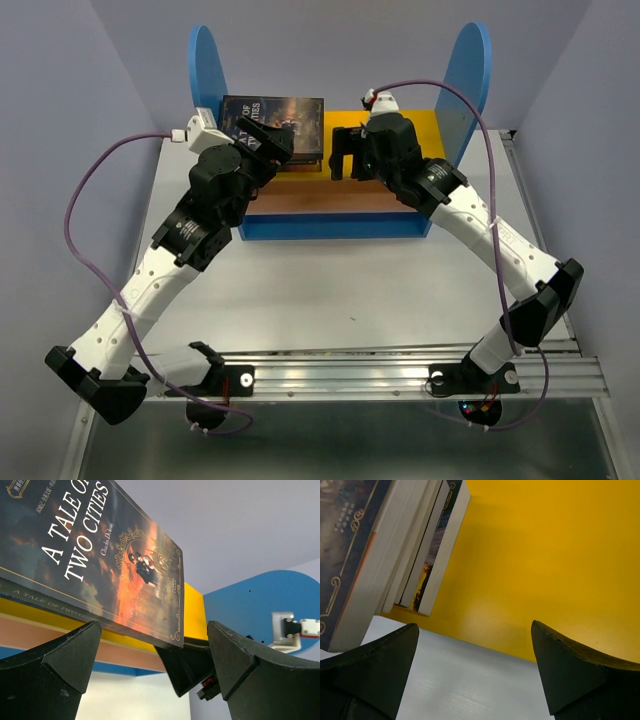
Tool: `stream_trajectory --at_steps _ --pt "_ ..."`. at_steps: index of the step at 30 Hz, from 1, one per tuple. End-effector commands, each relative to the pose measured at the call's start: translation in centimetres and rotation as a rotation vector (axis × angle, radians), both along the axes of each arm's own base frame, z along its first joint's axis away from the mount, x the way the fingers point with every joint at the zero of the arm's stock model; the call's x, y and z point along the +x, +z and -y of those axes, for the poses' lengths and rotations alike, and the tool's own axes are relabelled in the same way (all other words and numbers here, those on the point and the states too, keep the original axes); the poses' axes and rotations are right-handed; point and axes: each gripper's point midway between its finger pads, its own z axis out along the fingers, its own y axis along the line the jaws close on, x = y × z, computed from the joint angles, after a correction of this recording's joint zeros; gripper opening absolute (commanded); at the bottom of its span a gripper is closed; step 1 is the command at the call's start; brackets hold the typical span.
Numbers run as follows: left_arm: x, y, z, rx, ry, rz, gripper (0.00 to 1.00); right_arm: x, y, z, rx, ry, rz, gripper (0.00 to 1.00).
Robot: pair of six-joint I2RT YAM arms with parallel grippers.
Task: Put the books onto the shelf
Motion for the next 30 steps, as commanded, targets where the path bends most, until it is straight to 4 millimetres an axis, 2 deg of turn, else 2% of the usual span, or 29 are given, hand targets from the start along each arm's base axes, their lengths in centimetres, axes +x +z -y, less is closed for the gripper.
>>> stream_trajectory --at_steps 1,7,17,30 --pt "0.1 2.5 -0.3 0.010 -0.018 0.062 0.99 1.3 5.0 -0.2 0.030 -0.021 0.134 1.00" --pt "0.3 2.6 -0.9 0.002 -0.004 0.072 0.99 2.6 4.7 -1.2 -0.002 -0.013 0.141 1.00" --pt "1.1 3.3 -1.1 0.005 0.005 0.085 0.99 3.9 6.4 -1.9 -0.026 -0.001 0.200 1.00" --pt "1.5 3.4 -1.3 0.013 0.016 0.089 0.99 5.3 6.5 -2.8 -0.071 0.013 0.227 1.00"
